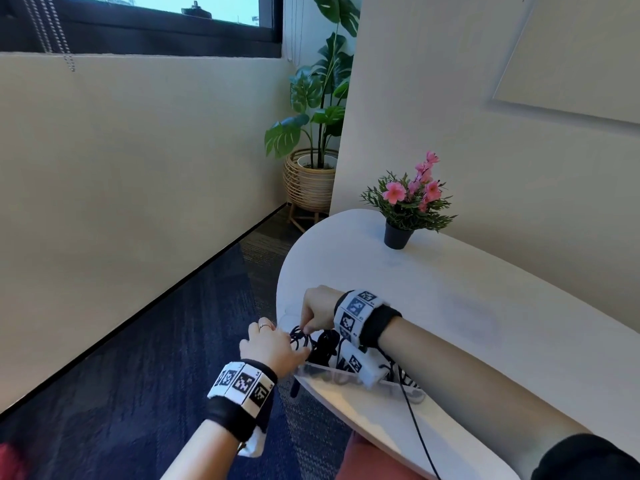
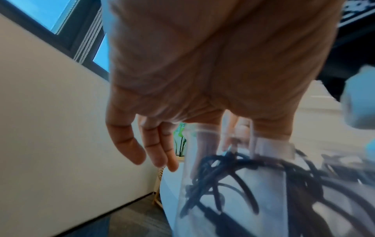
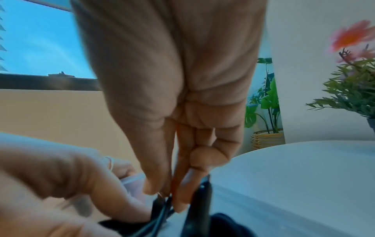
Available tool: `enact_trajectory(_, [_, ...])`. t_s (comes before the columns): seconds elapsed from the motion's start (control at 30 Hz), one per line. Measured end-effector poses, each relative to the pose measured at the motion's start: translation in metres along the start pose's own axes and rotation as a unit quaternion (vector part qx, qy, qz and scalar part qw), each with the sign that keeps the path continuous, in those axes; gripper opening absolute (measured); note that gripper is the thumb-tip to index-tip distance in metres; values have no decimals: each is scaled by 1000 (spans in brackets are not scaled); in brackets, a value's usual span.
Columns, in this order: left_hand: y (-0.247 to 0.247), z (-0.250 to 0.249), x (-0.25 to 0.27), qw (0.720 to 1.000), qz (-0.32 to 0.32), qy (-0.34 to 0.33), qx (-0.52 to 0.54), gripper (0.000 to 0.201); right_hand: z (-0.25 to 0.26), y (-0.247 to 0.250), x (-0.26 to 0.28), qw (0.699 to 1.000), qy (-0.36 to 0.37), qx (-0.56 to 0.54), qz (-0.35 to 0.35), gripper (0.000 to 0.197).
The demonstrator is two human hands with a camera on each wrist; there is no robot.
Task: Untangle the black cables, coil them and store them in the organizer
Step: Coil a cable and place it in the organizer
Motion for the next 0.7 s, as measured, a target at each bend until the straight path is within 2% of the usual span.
enact_trajectory(0.13, [9, 5, -12, 993, 85, -13, 80, 42, -5, -2, 5, 1000, 15, -3, 2, 21])
enact_trajectory(0.23, [9, 9, -14, 983, 94, -18, 158, 31, -3, 0, 1, 1000, 10, 25, -4, 18])
enact_trajectory(0.3, [8, 10, -10, 992, 36, -8, 120, 27, 0, 2, -2, 999, 9, 40, 0, 17])
enact_trajectory(0.4, [12, 5, 4, 989, -139, -35, 38, 31, 1, 4, -5, 999, 8, 50, 2, 17])
enact_trajectory(0.43, [16, 1, 10, 982, -176, -56, 36, 31, 0, 5, -5, 999, 6, 45, 0, 17])
enact_trajectory(0.47, [19, -3, 16, 980, -180, -72, 43, 32, -1, 6, -5, 999, 5, 38, 0, 17])
enact_trajectory(0.57, [23, -18, 23, 993, -98, -47, 41, 38, -3, 10, -4, 999, 18, 21, 17, 19])
enact_trajectory(0.7, [30, -28, 19, 996, -73, -34, -36, 50, -3, 18, -4, 998, 32, 25, 46, 17])
Point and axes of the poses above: each hand's wrist, its own x-axis away from the middle knuckle, its own y-axis out of the back of the hand, z = x × y, the point moved 1 cm from there along -x, towards the middle knuckle, and after that the axes turned 1 degree about y, right-handed, at the moved point
